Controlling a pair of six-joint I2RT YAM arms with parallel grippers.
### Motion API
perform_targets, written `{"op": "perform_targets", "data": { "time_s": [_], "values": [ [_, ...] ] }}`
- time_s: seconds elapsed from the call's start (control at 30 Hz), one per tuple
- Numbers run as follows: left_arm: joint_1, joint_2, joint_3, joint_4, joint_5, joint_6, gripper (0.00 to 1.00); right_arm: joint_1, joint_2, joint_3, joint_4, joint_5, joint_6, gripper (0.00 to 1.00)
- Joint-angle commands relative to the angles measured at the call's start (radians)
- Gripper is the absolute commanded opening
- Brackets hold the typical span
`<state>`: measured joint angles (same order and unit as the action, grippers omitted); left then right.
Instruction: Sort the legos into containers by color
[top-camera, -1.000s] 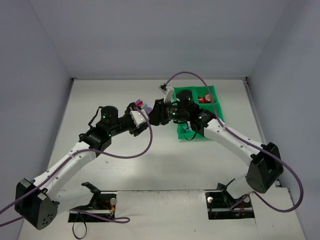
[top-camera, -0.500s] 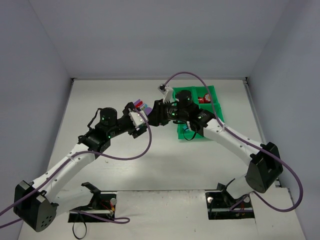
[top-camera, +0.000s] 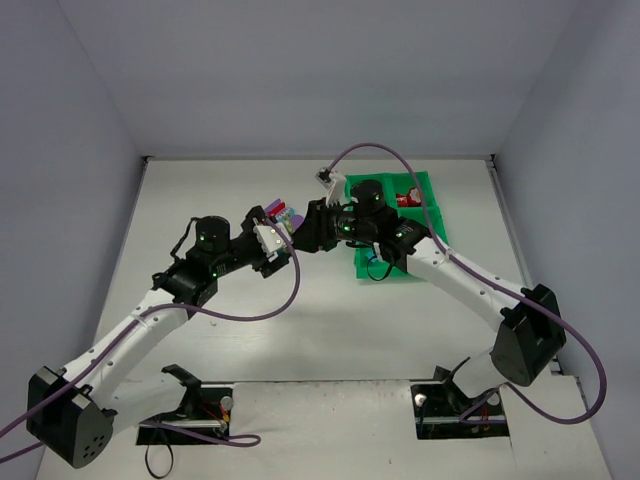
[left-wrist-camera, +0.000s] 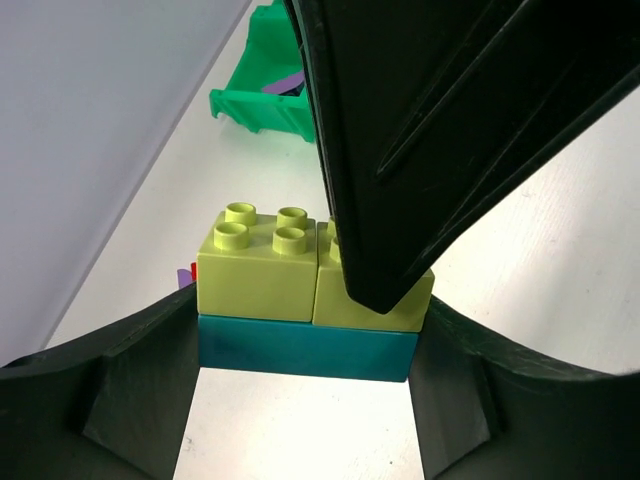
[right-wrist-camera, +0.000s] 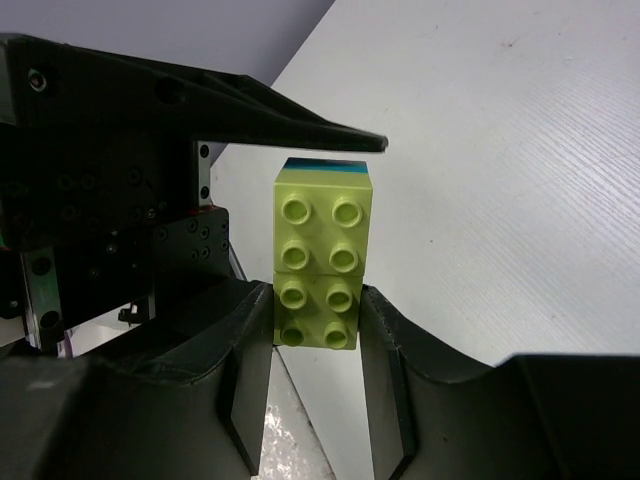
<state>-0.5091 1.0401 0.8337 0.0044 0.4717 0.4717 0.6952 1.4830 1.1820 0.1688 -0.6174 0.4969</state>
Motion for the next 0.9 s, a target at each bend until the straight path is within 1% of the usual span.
{"op": "perform_targets", "data": {
  "time_s": [0.0, 0.1, 0.23, 0.4, 0.43, 0.5, 0.57, 0.67, 0.77, 0.87],
  "values": [
    [0.041, 0.009, 0.021, 0.046, 0.037, 0.015, 0.67, 0.004, -0.029, 0.056, 0.041, -0.030, -0.017, 0.00],
    [0.060, 0.014, 0.024, 0.052, 0.080, -0.005, 0.61, 0.001, -0.032, 0.056, 0.040, -0.028, -0.018, 0.00],
    [0.070, 0.020, 0.024, 0.062, 0.094, -0.015, 0.45, 0.001, -0.030, 0.053, 0.038, -0.036, -0.017, 0.00],
    [0.070, 0.024, 0.024, 0.063, 0.114, -0.015, 0.44, 0.001, -0.026, 0.051, 0.038, -0.047, -0.017, 0.00],
    [0.072, 0.026, 0.022, 0.063, 0.114, -0.013, 0.46, 0.001, -0.027, 0.051, 0.038, -0.050, -0.015, 0.00],
    [0.072, 0.026, 0.022, 0.063, 0.114, -0.008, 0.56, 0.001, -0.024, 0.051, 0.038, -0.050, -0.017, 0.00],
    [0.070, 0.024, 0.021, 0.059, 0.114, -0.002, 0.58, 0.003, -0.023, 0.051, 0.038, -0.054, -0.015, 0.00],
    [0.070, 0.031, 0.027, 0.042, 0.120, 0.015, 0.57, 0.003, -0.020, 0.053, 0.038, -0.061, -0.018, 0.00],
    [0.070, 0.038, 0.035, 0.023, 0.137, 0.033, 0.46, -0.003, -0.017, 0.056, 0.035, -0.073, -0.021, 0.00],
    [0.072, 0.043, 0.038, 0.017, 0.151, 0.039, 0.45, -0.014, -0.015, 0.062, 0.031, -0.088, -0.023, 0.00]
  ]
}}
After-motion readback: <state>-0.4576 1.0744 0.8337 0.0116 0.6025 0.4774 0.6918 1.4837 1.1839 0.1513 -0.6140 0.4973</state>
